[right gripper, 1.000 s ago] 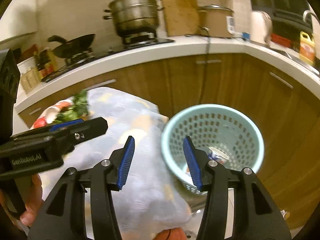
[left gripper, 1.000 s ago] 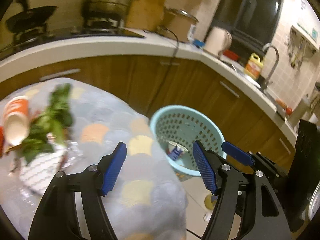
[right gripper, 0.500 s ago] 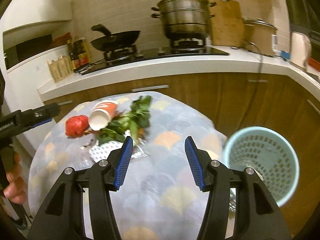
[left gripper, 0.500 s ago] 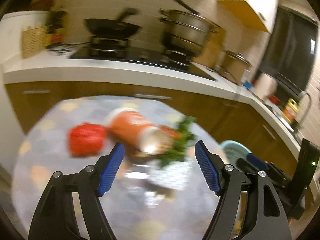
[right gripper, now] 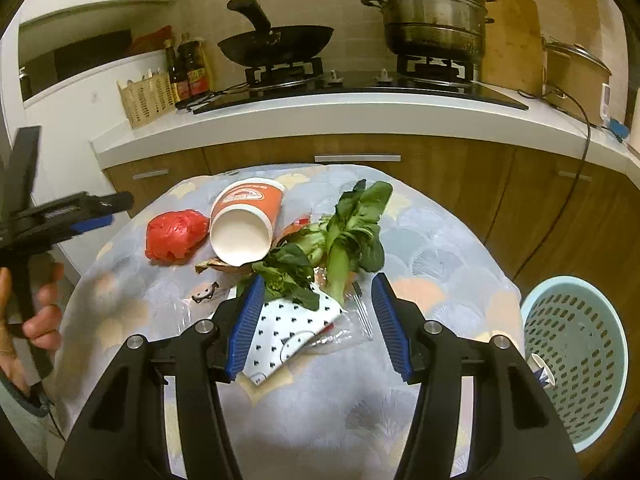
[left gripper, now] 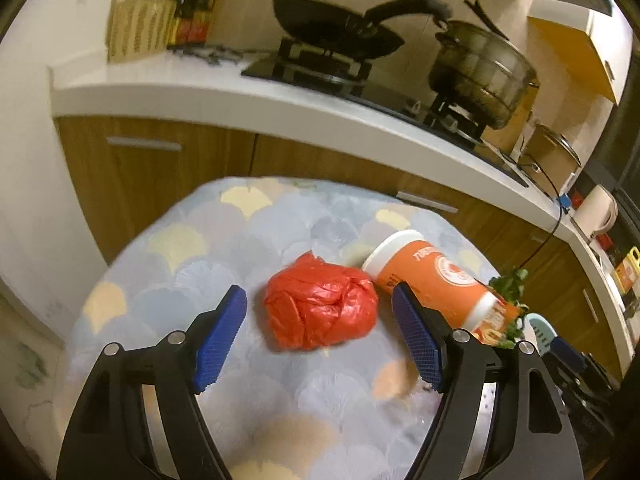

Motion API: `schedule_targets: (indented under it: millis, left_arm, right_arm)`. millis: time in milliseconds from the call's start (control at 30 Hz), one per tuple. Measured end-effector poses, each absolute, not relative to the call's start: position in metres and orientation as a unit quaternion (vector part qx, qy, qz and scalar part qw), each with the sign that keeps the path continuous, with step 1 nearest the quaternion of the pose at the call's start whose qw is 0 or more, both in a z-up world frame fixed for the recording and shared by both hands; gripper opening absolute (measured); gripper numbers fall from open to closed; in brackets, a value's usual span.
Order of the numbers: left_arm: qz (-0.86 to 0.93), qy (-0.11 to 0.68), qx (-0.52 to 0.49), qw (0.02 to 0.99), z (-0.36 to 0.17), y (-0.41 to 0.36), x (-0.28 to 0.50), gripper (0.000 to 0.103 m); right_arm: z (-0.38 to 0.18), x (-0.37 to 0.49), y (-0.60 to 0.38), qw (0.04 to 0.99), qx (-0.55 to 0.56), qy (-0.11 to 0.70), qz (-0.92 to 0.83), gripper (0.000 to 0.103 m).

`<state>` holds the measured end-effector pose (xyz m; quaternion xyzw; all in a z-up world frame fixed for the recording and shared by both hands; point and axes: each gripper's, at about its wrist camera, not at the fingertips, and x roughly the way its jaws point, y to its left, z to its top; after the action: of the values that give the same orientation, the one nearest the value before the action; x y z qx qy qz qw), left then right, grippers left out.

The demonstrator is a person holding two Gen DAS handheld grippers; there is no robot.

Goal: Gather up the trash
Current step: 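Grasp the red plastic bag with the left tool while the right tool grasps the greens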

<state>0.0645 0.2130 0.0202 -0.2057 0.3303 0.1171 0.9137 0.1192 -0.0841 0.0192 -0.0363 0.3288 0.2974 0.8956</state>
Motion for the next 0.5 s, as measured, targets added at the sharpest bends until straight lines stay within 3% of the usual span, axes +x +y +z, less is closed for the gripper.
schedule_targets:
  millis: [333,500]
  left_arm:
    - [0.125,0.354,-0.211,0.902,-0.022,0.213,0.110,0.080]
    - [0.128,0.339,-0.191,0.912,-0.029,0.210,0.114,0.074]
  right_arm:
    - [0.015,0.154,-0.088,0.891,-0.008,0.355,0.282,0.062]
    - [0.002,0.177,-0.084,0.883,0.007,0.381,0.273,0.062]
